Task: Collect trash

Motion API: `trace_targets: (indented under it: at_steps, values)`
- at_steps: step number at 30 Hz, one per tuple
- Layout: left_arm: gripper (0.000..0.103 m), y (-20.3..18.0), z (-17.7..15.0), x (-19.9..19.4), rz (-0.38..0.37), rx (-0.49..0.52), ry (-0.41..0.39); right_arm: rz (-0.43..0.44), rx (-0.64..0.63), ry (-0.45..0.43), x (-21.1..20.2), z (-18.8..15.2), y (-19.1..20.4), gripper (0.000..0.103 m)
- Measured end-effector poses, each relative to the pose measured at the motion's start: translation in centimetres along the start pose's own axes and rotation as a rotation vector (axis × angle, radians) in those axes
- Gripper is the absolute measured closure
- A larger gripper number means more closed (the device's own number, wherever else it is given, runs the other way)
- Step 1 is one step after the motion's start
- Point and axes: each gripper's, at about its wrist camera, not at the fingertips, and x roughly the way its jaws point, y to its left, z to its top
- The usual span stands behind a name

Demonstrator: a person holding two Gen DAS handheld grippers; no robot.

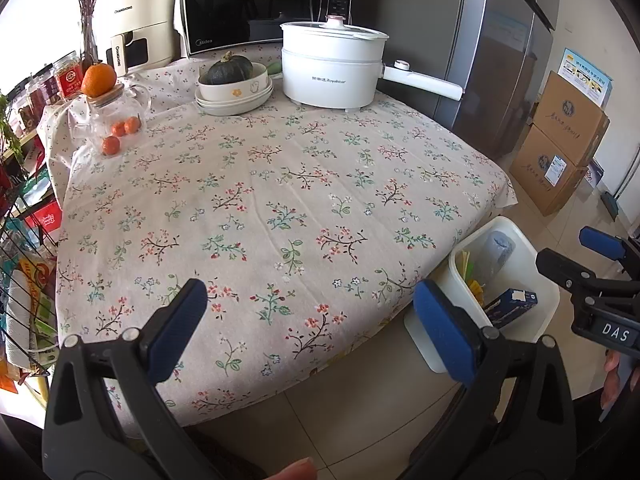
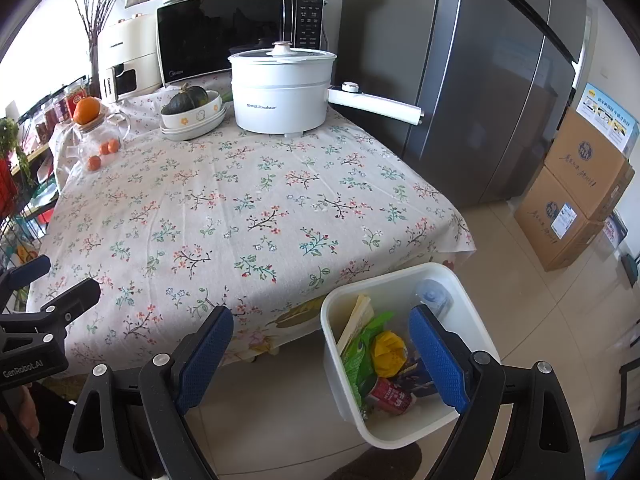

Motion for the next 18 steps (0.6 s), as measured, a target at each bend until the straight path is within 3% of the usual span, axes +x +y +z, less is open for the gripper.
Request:
trace_targets:
  at_steps: [18]
  values:
    - [0.001,-0.12,-0.05,-0.07,0.016,0.012,-0.003,-0.002,-0.002,0.0,0.02,-0.01,0.04,0.012]
